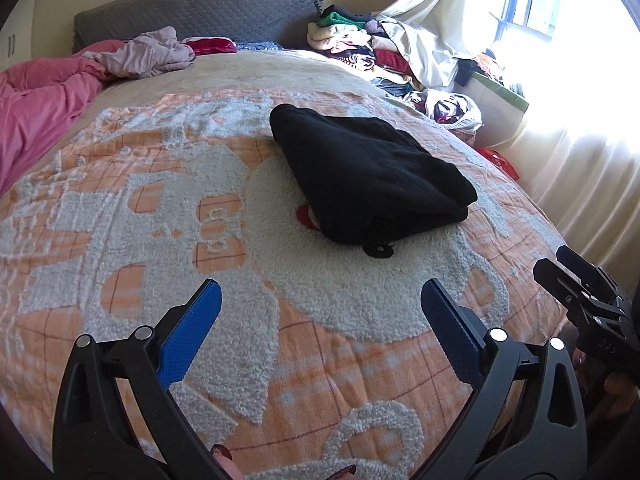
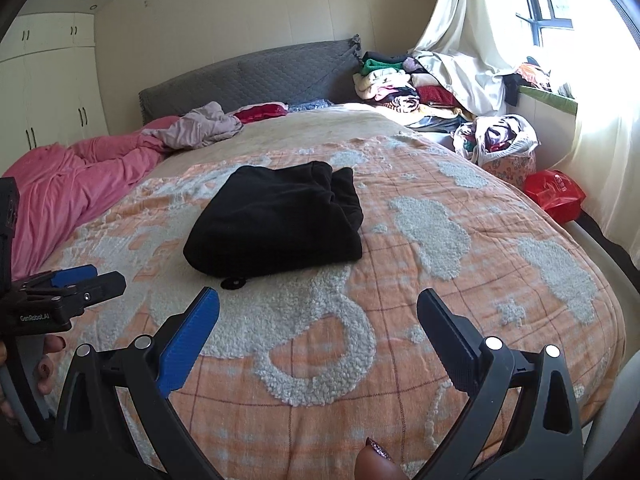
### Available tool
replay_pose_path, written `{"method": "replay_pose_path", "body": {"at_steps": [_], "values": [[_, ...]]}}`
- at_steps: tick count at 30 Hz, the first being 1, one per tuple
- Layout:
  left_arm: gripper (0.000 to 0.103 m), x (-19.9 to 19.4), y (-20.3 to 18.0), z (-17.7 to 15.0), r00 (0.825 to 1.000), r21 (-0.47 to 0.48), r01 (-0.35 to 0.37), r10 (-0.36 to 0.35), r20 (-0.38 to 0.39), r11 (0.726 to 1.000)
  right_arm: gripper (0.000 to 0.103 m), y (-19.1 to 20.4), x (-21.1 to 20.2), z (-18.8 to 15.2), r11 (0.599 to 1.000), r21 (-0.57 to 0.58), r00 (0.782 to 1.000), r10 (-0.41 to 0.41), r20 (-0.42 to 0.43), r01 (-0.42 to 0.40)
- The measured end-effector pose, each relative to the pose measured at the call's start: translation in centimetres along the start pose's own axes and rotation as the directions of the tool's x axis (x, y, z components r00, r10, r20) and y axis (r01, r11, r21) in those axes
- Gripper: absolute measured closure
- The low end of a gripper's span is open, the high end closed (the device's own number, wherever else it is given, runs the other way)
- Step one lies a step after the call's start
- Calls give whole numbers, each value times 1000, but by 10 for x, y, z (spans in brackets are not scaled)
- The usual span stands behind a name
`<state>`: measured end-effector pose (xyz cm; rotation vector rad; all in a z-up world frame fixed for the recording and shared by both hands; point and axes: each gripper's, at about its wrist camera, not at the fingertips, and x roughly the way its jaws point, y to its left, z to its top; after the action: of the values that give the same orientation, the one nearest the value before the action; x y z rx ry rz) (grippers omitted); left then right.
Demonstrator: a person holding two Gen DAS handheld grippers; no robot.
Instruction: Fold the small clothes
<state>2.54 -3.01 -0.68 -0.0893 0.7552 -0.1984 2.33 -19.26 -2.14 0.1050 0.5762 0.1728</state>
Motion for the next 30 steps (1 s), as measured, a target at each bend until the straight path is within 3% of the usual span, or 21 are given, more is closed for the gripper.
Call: {"method": "replay_pose_path", "body": {"at_steps": [14,30], "values": [[9,9,22,-18,1000,-65,-4,4,-6,998,4,5,20,-16,999,-18,999,-44,2,44],[9,12,23,-23,999,-59,-35,34,-25,998,5,6,26,-17,997,-42,998,-70,6,70]]}}
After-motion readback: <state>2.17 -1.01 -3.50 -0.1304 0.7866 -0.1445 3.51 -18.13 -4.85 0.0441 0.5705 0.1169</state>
